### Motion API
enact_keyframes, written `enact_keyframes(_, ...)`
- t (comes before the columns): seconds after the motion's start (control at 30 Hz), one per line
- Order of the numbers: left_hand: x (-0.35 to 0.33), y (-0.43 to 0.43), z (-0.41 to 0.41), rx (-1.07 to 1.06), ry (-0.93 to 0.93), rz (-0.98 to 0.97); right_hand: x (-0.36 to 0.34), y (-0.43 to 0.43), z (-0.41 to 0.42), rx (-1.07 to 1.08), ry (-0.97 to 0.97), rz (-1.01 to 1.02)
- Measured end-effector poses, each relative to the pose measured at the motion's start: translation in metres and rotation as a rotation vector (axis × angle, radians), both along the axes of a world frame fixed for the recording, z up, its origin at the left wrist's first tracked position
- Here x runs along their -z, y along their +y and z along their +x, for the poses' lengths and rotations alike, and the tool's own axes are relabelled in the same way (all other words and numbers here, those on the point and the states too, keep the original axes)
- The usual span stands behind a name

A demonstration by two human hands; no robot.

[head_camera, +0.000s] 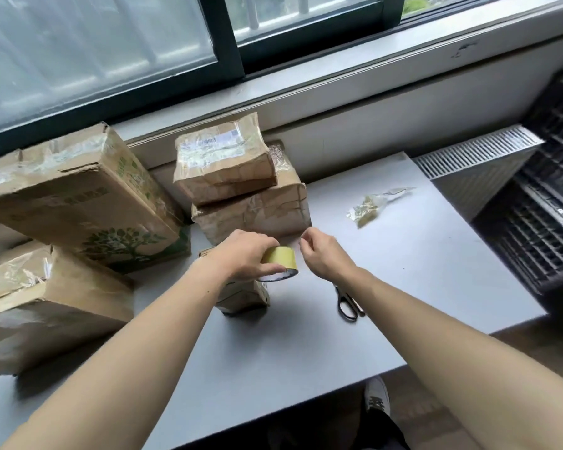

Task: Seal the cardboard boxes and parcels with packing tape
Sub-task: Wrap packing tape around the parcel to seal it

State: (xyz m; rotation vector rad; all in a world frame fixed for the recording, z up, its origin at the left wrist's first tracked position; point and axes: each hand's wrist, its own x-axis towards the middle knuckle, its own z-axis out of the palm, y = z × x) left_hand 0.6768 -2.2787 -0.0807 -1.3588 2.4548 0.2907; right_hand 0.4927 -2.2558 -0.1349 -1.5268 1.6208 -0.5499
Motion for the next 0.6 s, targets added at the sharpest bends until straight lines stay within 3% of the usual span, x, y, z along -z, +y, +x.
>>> enact_keyframes(0.3, 0.002, -0.007, -0.016, 0.069, -0.105, 0.044, 0.043, 0.043, -0.045, 0.033, 0.324, 0.259)
enact_keyframes(0.6, 0.008, -0.006, -0.01, 0.074, -0.142, -0.011, 0.079, 0.064, -0.047, 0.004, 0.527, 0.198)
